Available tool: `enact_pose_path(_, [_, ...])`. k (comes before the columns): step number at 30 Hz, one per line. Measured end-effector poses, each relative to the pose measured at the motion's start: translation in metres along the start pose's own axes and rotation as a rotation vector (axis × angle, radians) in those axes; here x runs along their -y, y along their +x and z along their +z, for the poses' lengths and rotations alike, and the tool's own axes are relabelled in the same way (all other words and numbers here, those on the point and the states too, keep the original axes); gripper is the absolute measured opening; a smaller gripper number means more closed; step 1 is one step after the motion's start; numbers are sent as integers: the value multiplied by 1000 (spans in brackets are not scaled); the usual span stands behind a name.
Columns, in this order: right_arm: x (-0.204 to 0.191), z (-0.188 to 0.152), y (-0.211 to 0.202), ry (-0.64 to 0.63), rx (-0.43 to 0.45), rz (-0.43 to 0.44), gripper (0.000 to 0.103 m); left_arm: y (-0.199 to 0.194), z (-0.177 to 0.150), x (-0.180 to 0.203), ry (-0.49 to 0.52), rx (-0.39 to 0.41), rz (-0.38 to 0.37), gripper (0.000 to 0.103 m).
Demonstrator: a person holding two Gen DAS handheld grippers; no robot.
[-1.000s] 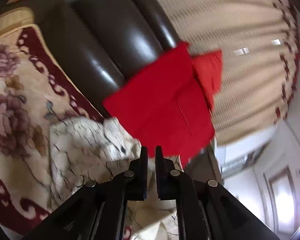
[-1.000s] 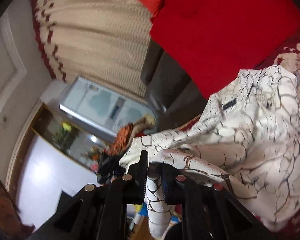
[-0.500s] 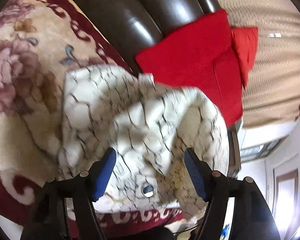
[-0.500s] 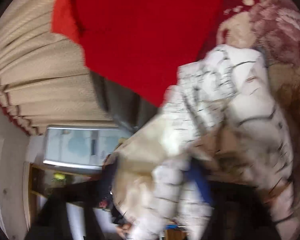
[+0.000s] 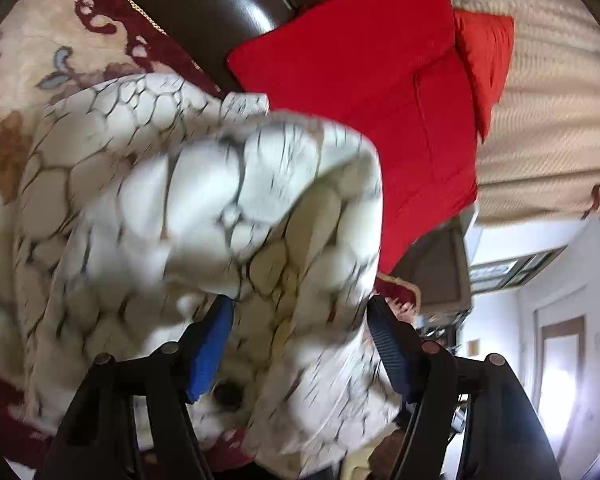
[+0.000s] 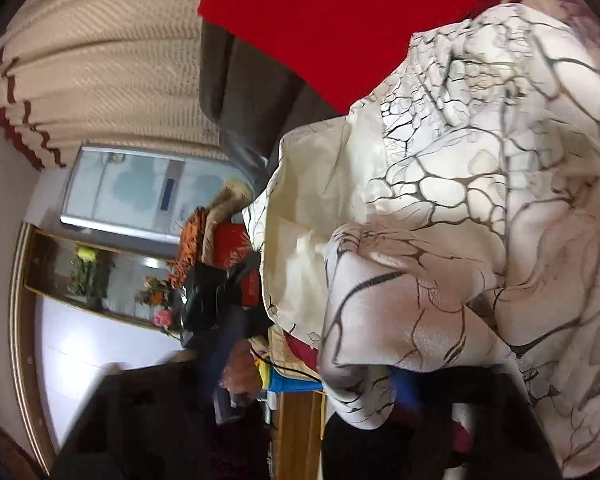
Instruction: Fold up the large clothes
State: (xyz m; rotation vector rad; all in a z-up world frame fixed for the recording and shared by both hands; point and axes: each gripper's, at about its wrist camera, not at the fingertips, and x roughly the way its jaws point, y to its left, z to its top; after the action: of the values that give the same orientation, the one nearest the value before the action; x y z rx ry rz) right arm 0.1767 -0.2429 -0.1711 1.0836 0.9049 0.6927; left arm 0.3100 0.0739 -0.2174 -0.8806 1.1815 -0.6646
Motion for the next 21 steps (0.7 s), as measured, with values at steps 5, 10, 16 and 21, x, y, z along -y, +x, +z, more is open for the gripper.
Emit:
enact_pose_path(5, [-15, 59, -36, -59, 225, 84, 33, -8, 49, 4, 8, 171, -11, 67])
enact_pose_path(10, [90, 103, -80, 286, 594, 23, 36, -9, 68, -23, -88, 234, 61, 67])
enact_pose_path(16, [73, 81, -91, 86, 547, -51, 36, -28, 31, -14, 84, 272, 142, 68])
enact_pose_path(21, [-8, 68, -51, -239, 309, -400, 68, -39, 2, -12, 145, 273, 229, 69])
